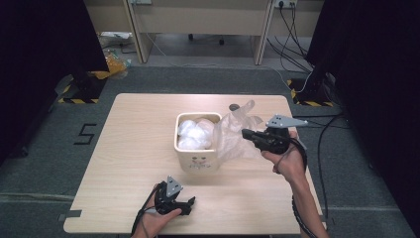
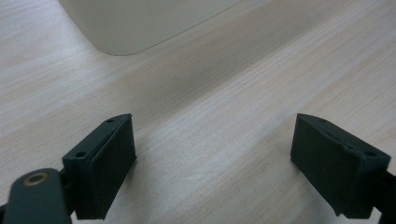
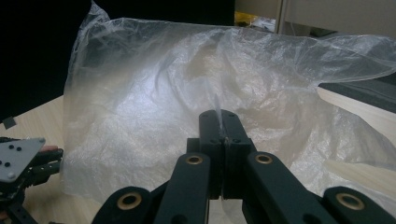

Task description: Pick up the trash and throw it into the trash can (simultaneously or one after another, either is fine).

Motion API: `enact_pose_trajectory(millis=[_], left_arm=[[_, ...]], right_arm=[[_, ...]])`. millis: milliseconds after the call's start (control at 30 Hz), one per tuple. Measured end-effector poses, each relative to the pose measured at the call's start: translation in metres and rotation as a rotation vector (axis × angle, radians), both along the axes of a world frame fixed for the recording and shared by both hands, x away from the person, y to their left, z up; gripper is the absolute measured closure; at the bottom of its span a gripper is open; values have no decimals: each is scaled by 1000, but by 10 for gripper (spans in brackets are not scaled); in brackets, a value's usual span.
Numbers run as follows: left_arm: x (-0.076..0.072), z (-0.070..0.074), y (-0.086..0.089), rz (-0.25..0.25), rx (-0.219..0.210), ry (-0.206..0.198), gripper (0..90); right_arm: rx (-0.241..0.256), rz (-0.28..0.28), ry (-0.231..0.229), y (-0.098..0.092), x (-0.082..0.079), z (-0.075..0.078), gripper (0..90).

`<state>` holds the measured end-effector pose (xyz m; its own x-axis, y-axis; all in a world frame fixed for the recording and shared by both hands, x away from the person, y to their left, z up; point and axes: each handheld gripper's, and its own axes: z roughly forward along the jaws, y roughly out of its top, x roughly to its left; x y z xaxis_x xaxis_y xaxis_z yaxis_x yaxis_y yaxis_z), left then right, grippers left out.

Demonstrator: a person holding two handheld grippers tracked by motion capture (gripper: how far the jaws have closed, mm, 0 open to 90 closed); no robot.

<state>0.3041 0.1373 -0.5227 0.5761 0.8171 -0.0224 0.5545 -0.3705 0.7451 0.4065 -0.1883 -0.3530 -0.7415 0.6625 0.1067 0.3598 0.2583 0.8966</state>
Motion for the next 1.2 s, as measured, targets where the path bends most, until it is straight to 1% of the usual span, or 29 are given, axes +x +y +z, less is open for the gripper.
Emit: enact_pose_trajectory(millis=[33,67,167,200,233,267,300,433,500,533,567,600,633,667,800,900,933,967,1000,1033,1067,1167,1200], left_arm=[[0,0,0,0,0,0,132],[0,0,0,0,0,0,132],[0,0,0,0,0,0,132],[0,0,0,-1,0,0,132],[0,0,0,-1,0,0,132],[0,0,0,-1,0,0,132],[0,0,0,-1,-1,1,132],[0,0,0,-1,0,1,132],[0,0,0,-1,0,1,132],[0,0,0,-1,0,1,132],[0,0,0,-1,0,1,132],[0,0,0,-2,2,4,132],[0,0,0,-3,2,5,132],[0,0,0,-2,2,5,132],[0,0,0,-3,2,5,132],[0,0,0,-3,2,5,132],[0,0,0,-3,2,5,132],[0,0,0,-3,2,5,132],[0,0,0,-3,1,5,132],[0,0,0,-3,1,5,132],[0,0,0,-3,2,5,132],[0,0,0,-3,2,5,132],[0,0,0,-3,1,5,132]], right_arm=[[-5,10,-2,7,4,4,899],[-5,10,-2,7,4,4,899],[-18,26,-4,17,9,9,898],[-31,36,-3,25,14,12,898],[-31,36,-3,25,14,12,898],[-40,41,-3,29,16,13,898],[-58,46,3,38,22,15,898],[-86,57,13,52,33,15,898],[-92,58,20,55,35,15,898],[-109,66,32,62,40,12,898],[-109,66,32,62,40,12,898],[-130,77,41,68,43,10,898],[-130,77,41,68,43,10,898],[-156,90,50,73,46,6,897],[-204,111,72,85,51,0,897],[-259,142,101,96,53,-7,897],[-259,142,101,96,53,-7,897],[-275,147,108,100,53,-9,897],[-307,156,112,105,53,-12,897],[-307,156,112,105,53,-12,897],[-318,164,112,107,53,-13,897],[-354,179,134,112,54,-19,897],[-363,183,151,113,54,-22,897]])
